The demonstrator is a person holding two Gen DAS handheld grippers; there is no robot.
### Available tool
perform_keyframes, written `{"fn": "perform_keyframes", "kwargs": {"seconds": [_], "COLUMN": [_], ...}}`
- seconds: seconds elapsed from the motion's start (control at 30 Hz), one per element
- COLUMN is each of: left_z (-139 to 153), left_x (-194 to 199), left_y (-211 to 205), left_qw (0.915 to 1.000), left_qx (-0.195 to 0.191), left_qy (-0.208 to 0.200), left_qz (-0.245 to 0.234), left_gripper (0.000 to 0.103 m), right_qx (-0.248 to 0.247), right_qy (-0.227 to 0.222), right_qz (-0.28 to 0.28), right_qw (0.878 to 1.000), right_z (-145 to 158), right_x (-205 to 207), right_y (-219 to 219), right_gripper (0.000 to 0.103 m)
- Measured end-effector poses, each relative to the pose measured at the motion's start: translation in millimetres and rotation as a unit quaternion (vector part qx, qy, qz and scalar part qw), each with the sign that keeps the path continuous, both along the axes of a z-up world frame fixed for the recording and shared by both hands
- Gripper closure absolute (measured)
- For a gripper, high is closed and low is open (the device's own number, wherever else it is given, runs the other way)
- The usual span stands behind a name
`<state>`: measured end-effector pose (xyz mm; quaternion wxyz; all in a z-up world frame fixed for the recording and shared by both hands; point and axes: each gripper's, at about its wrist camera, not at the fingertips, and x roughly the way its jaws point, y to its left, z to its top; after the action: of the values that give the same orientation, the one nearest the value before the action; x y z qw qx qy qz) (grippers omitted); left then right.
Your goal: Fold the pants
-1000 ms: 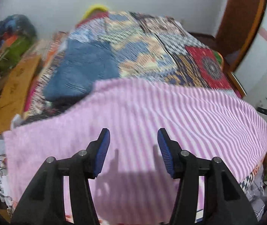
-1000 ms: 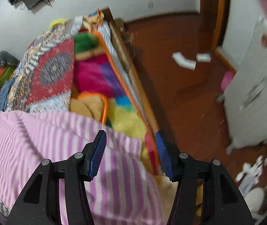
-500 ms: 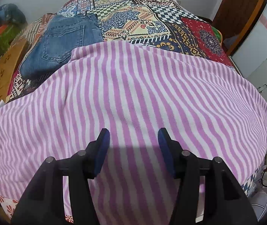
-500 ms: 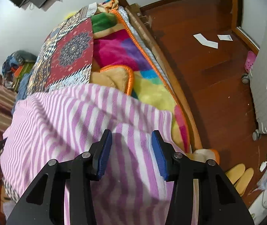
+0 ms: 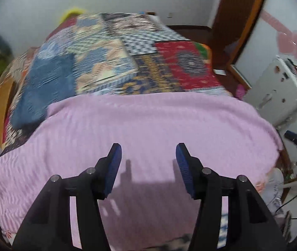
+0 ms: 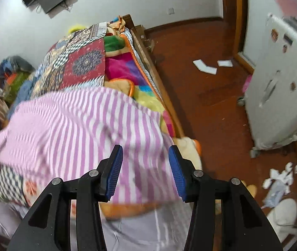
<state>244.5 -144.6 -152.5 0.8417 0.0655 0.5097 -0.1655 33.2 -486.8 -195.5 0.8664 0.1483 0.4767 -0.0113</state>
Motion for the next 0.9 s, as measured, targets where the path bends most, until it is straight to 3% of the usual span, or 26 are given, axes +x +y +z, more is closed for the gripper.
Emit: {"fn": "perform_keyframes", "kwargs": {"seconds": [0.13,0.33,0.8,0.83,0.9], "left_z": [0.6,-9.0,-23.5,-24.0,-26.0], "left_x": [-11.9,-40.0,-44.2,-43.6,-41.4], "left_y": [-42.9,-83.7,-80.3,-79.9,-79.3], "left_qw": [0.9989,0.9965,0.9978,0.9979,0.9979], "left_qx": [-0.022,0.000,0.014,0.014,0.014], "left_qy": [0.017,0.012,0.023,0.023,0.026], "left_qz": [-0.039,-0.083,-0.061,-0.060,-0.057], "left_gripper": [0.049,0.049,0.049,0.049,0.049], "right_qx": [0.070,0.155,0.235,0.238,0.246], "right_qy": [-0.007,0.003,-0.040,-0.047,-0.063], "right_qz": [-0.020,-0.069,-0.144,-0.155,-0.165], "right_qw": [0.997,0.986,0.960,0.958,0.953], "right_z": [-9.2,-38.6,-65.3,-66.8,-67.3], "right_x": [-24.0,-37.4,-12.9,-14.6,-18.2], "right_y": [1.9,-6.7,-29.5,-32.8,-36.6], "right_gripper": [0.061,0.061,0.061,0.063,0.093]}}
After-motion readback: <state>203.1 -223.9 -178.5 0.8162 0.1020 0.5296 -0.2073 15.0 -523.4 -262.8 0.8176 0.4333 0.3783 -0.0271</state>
